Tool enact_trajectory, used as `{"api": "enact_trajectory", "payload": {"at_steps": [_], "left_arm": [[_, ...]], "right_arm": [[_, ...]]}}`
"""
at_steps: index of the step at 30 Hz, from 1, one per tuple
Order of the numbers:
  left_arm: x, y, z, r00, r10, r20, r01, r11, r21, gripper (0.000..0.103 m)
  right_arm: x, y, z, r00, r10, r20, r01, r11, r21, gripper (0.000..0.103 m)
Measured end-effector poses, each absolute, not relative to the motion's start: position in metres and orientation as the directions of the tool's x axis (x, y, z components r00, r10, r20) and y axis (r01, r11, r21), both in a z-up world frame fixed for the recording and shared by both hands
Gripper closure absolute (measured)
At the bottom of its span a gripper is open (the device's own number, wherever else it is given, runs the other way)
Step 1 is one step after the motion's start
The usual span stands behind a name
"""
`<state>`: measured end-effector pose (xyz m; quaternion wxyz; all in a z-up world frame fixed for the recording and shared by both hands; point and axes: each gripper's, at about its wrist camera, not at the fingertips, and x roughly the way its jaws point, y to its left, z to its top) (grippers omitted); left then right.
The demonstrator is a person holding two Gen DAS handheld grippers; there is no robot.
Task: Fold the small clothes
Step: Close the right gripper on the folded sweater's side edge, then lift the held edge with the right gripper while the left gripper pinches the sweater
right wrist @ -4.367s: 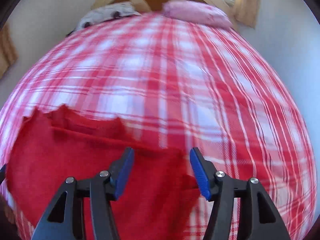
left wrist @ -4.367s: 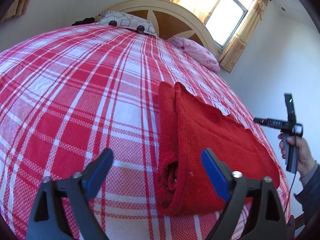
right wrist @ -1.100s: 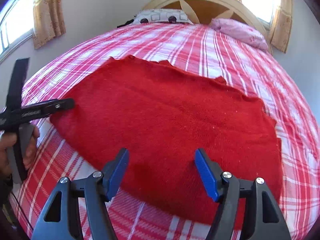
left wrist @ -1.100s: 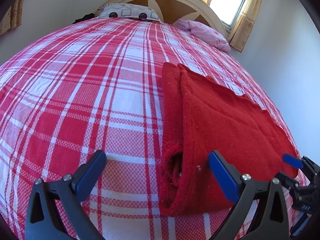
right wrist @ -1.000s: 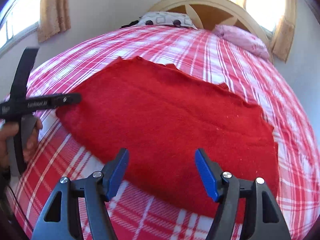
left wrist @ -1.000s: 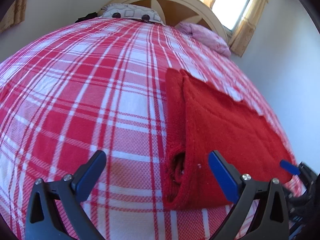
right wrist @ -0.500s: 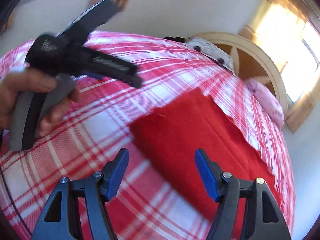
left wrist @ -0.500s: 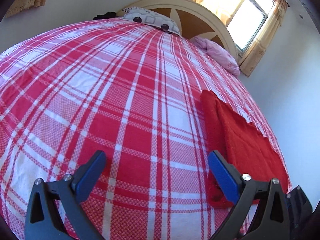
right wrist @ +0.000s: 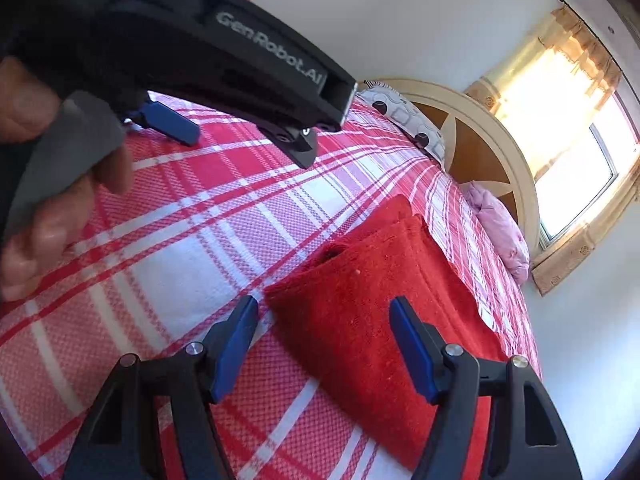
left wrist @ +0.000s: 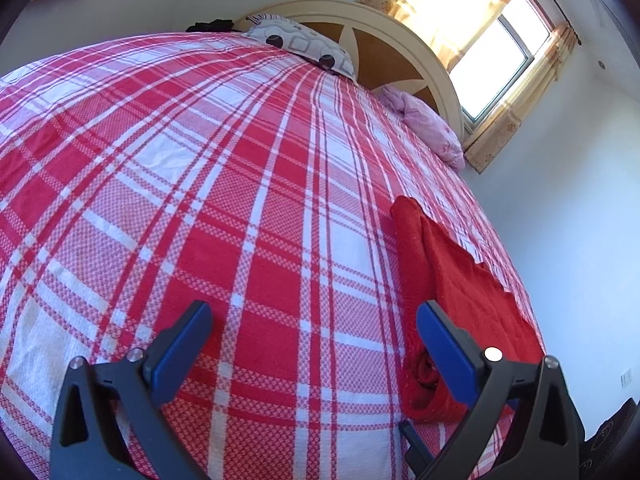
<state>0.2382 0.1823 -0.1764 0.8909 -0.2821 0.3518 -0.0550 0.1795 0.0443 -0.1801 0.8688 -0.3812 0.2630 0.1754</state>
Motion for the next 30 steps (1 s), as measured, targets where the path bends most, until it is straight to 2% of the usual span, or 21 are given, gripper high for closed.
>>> {"api": "enact_trajectory", "payload": {"at_steps": [1, 2, 4, 6, 12, 17, 24, 26, 28, 29, 30], "left_arm": [[0.24, 0.184, -0.176, 0.745, -0.3, -0.596, -0.1, 0.833, -0.544, 0.0], [0.242, 0.185, -0.176, 0.741, -0.31, -0.596, -0.097, 0.829, -0.551, 0.0], [0.251, 0.186, -0.175, 0.72, -0.35, -0.599, -0.073, 0.82, -0.567, 0.0], [0.264, 0.184, -0.172, 0.693, -0.396, -0.602, -0.034, 0.817, -0.576, 0.0], [0.32, 0.146, -0.164, 0.537, -0.548, -0.641, 0.123, 0.803, -0.584, 0.0], [0.365, 0.114, -0.163, 0.469, -0.522, -0.713, 0.16, 0.844, -0.512, 0.0], [0.396, 0.09, -0.16, 0.443, -0.486, -0.753, 0.243, 0.874, -0.421, 0.001], [0.401, 0.082, -0.159, 0.451, -0.453, -0.769, 0.276, 0.89, -0.362, 0.012], [0.403, 0.083, -0.158, 0.45, -0.455, -0.768, 0.28, 0.889, -0.362, 0.038], [0.404, 0.086, -0.158, 0.444, -0.487, -0.752, 0.28, 0.873, -0.4, 0.048], [0.406, 0.084, -0.16, 0.425, -0.508, -0.749, 0.276, 0.861, -0.427, 0.074]], "right_arm": [[0.18, 0.043, -0.18, 0.797, 0.108, -0.595, -0.511, 0.647, -0.566, 0.041], [0.18, 0.043, -0.181, 0.794, 0.109, -0.598, -0.516, 0.641, -0.568, 0.05], [0.177, 0.045, -0.185, 0.8, 0.106, -0.59, -0.514, 0.628, -0.584, 0.061], [0.171, 0.049, -0.189, 0.809, 0.105, -0.579, -0.514, 0.604, -0.609, 0.076], [0.179, 0.039, -0.187, 0.791, 0.099, -0.604, -0.511, 0.65, -0.563, 0.078], [0.182, 0.039, -0.188, 0.794, 0.086, -0.602, -0.495, 0.665, -0.559, 0.078], [0.181, 0.039, -0.189, 0.803, 0.079, -0.591, -0.473, 0.688, -0.55, 0.078], [0.18, 0.041, -0.19, 0.809, 0.076, -0.583, -0.467, 0.686, -0.558, 0.078], [0.176, 0.042, -0.189, 0.81, 0.083, -0.581, -0.467, 0.69, -0.553, 0.08], [0.176, 0.041, -0.188, 0.809, 0.088, -0.581, -0.467, 0.696, -0.545, 0.082], [0.174, 0.041, -0.187, 0.809, 0.092, -0.581, -0.467, 0.7, -0.54, 0.085]]}}
